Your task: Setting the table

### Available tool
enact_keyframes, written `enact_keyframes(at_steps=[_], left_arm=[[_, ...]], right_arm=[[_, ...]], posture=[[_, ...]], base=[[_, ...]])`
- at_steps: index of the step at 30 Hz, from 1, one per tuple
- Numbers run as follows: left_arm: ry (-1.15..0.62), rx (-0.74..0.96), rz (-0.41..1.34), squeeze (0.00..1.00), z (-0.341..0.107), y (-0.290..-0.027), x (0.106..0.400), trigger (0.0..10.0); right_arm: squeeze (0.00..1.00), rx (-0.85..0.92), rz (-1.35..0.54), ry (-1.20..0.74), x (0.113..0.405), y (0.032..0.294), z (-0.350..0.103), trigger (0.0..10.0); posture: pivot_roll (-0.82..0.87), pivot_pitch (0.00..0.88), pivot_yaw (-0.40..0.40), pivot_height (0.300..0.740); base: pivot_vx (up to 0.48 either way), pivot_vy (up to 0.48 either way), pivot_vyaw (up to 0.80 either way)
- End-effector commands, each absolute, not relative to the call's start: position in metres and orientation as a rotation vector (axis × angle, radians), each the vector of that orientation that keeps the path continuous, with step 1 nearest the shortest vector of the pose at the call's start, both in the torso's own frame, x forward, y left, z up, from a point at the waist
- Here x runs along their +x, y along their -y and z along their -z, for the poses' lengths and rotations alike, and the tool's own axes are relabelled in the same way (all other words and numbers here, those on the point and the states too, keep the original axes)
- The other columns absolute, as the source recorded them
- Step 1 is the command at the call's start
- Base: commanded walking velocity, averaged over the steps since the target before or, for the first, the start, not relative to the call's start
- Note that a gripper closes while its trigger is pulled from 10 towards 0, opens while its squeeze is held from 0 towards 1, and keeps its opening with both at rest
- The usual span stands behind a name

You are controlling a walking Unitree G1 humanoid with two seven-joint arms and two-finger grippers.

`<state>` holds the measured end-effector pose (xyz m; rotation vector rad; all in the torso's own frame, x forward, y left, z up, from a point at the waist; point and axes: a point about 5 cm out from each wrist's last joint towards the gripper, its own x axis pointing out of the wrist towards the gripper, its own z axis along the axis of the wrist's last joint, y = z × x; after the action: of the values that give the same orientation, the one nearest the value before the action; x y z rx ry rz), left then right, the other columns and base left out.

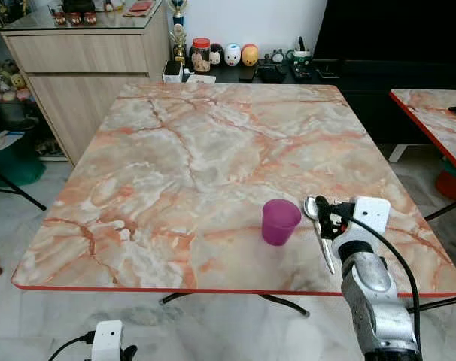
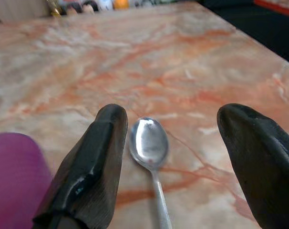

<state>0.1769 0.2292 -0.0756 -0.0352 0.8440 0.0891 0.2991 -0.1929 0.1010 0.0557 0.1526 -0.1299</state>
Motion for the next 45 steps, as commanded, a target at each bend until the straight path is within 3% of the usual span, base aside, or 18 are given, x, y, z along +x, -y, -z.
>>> enact_keyframes(at_steps=[1,9,20,36,45], left_arm=[[-0.854,-0.048,-0.097,0.00,0.077,-0.229,0.175,10.0],[-0.858,-0.050,-0.090,0.00,0.078,-0.226,0.175,10.0],[-0.864,-0.050,-0.088,0.00,0.079,-0.224,0.174,10.0],[-0.888,-0.050,-0.088,0.00,0.082,-0.224,0.168,10.0],[-0.910,-0.050,-0.105,0.00,0.082,-0.237,0.160,10.0]], right_arm=[[0.00,0.066,0.152,-0.183,0.301,0.199,-0.097,10.0],[0.00,0.097,0.132,-0.226,0.315,0.203,-0.087,10.0],[0.00,0.147,0.028,-0.261,0.331,0.186,-0.078,10.0],[0.00,0.118,0.021,-0.332,0.328,0.185,-0.061,10.0],[0.00,0.111,0.055,-0.368,0.325,0.185,-0.054,10.0]], posture=[[0.04,0.000,-0.022,0.740],[0.04,0.000,-0.021,0.740],[0.04,0.000,-0.025,0.740],[0.04,0.000,-0.025,0.740],[0.04,0.000,-0.027,0.740]], base=[[0.000,0.000,0.00],[0.000,0.000,0.00],[0.000,0.000,0.00],[0.000,0.000,0.00],[0.000,0.000,0.00]])
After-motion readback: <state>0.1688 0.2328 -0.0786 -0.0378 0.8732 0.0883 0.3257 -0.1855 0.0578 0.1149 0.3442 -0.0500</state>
